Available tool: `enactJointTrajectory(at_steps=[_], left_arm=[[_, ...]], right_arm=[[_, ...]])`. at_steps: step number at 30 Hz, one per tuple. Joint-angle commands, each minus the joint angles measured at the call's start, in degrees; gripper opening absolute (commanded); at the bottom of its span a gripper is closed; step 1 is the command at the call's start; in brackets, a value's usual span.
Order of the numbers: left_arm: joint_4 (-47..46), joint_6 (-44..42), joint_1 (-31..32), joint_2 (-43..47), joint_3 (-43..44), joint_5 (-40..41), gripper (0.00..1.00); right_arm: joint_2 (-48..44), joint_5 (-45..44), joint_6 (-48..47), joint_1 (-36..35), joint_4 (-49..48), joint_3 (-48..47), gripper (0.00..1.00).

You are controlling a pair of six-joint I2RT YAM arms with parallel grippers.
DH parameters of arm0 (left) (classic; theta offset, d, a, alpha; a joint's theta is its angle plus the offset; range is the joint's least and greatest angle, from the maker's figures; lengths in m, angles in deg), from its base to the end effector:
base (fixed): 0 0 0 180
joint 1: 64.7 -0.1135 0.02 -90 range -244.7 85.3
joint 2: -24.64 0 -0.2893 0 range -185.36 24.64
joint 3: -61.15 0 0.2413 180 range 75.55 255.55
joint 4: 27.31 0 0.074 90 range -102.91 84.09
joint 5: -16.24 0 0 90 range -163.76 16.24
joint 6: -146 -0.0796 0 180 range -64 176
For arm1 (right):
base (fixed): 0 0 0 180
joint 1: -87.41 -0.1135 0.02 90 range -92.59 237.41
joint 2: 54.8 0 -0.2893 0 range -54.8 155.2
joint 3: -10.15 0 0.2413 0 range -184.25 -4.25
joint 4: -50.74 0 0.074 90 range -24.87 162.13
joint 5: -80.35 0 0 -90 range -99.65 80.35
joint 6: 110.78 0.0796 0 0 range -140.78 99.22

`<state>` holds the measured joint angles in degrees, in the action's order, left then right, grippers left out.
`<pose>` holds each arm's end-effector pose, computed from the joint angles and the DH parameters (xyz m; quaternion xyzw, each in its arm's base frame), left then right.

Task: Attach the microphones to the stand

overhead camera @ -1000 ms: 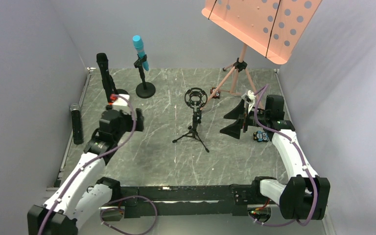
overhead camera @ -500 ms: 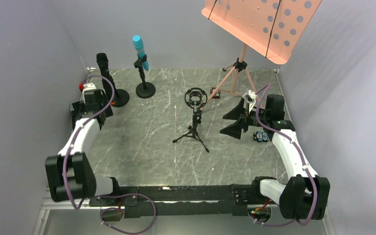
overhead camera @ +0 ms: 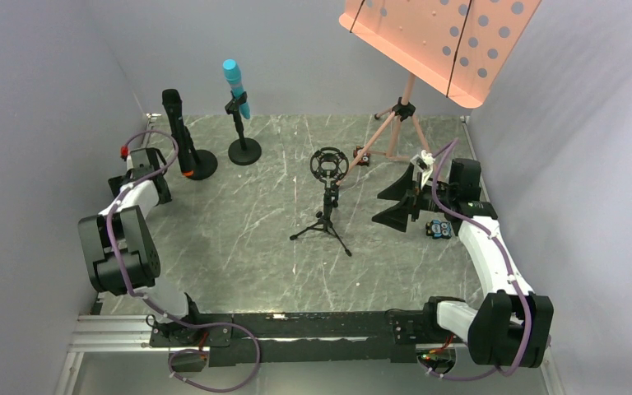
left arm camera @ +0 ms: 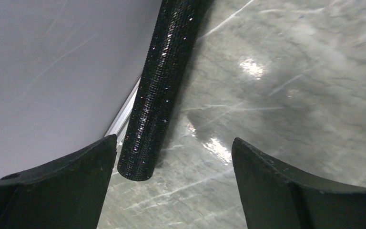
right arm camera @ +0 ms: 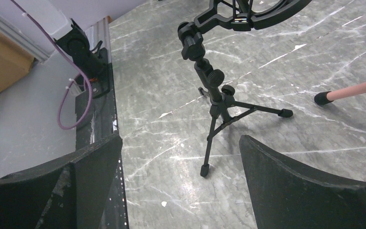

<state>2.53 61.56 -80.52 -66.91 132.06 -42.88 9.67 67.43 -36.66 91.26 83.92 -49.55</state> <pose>0.3200 0.1331 0.2079 -0.2567 0.8747 0.2787 0.3022 0.2129 0.0634 0.2980 -0.3455 0.6703 0.4928 0.4340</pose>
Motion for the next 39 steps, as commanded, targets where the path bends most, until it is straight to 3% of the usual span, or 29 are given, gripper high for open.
enactJointTrajectory(at_steps=[1, 11, 14, 17, 25, 28, 33, 39], left_arm=[[-0.2, -1.5, -1.8, -3.1, 2.7, 3.8, 0.91], [5.6, -0.1, -5.9, -10.1, 9.9, 2.0, 0.86], [7.9, 0.0, -7.2, -12.1, 12.0, -1.6, 0.82], [9.2, 0.2, -7.8, -13.0, 12.9, -5.9, 0.70], [13.1, 1.8, -9.3, -14.6, 13.0, -13.2, 0.69], [13.2, 2.5, -10.2, -14.0, 12.1, -16.8, 0.64], [14.9, 2.1, -10.5, -14.8, 12.1, -22.6, 0.46], [15.1, 1.3, -9.1, -13.3, 9.9, -28.8, 0.36]], right_arm=[[0.1, 2.5, 0.0, 0.8, -2.3, -0.7, 1.00], [0.6, 3.8, 1.5, 2.4, -3.5, -0.3, 1.00], [0.7, 4.1, 1.5, 2.6, -3.4, -0.3, 1.00], [0.6, 4.4, 1.8, 2.7, -3.7, -0.2, 1.00], [-0.6, 5.2, 2.4, 3.4, -4.1, -0.2, 1.00], [-1.2, 5.7, 3.1, 3.5, -4.7, 0.0, 1.00], [-2.0, 6.3, 3.4, 3.8, -4.9, 0.0, 1.00], [-2.7, 6.7, 3.8, 3.9, -5.2, 0.0, 1.00]])
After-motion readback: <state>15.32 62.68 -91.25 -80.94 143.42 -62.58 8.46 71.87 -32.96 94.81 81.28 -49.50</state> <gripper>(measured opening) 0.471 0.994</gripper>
